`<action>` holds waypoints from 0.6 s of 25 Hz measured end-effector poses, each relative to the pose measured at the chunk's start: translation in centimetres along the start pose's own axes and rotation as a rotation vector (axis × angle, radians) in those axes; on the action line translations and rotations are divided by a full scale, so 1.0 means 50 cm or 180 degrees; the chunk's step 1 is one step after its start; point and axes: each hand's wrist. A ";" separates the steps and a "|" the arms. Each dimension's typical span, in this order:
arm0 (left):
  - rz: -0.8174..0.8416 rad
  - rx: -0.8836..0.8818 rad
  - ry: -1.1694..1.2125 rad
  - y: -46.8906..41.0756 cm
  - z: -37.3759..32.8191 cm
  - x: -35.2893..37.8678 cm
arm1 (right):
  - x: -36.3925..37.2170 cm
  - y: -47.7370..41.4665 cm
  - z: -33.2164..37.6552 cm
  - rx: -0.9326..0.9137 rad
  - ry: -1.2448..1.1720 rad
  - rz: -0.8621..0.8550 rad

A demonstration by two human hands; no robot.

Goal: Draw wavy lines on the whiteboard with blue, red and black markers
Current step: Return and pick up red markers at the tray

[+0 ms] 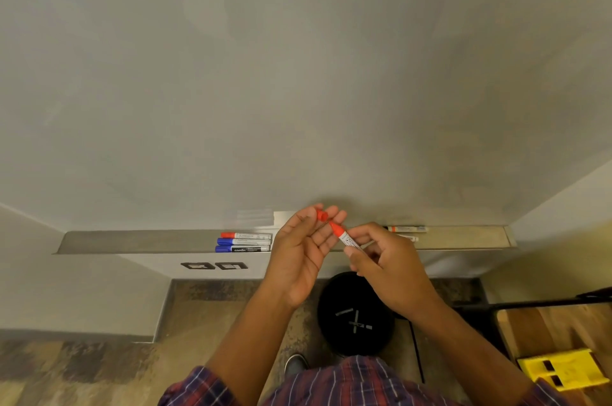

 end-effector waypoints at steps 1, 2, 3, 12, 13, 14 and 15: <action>0.0005 0.0022 -0.0057 0.004 0.000 0.002 | 0.001 0.001 0.004 -0.0028 0.0047 0.0004; 0.0015 0.0042 -0.0121 0.009 0.000 0.003 | 0.001 0.002 0.006 -0.0047 0.0089 0.0007; 0.0025 0.0063 -0.0179 0.013 0.000 0.004 | 0.002 0.003 0.008 -0.0061 0.0125 0.0011; -0.0090 0.0267 -0.0594 0.044 0.009 0.009 | 0.012 0.019 0.029 -0.0308 0.0044 -0.0173; -0.0111 0.0288 -0.0569 0.045 0.011 0.013 | 0.015 0.020 0.031 -0.0331 0.0064 -0.0269; -0.0124 0.0309 -0.0538 0.045 0.012 0.018 | 0.018 0.020 0.033 -0.0344 0.0059 -0.0381; -0.0135 0.0334 -0.0503 0.046 0.014 0.023 | 0.020 0.020 0.035 -0.0347 0.0028 -0.0494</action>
Point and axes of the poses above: each hand's wrist, its own y-axis away from the middle knuckle, its own x-axis out of the palm, z = x × y, and after that the axes turned 7 degrees about -x, right-handed
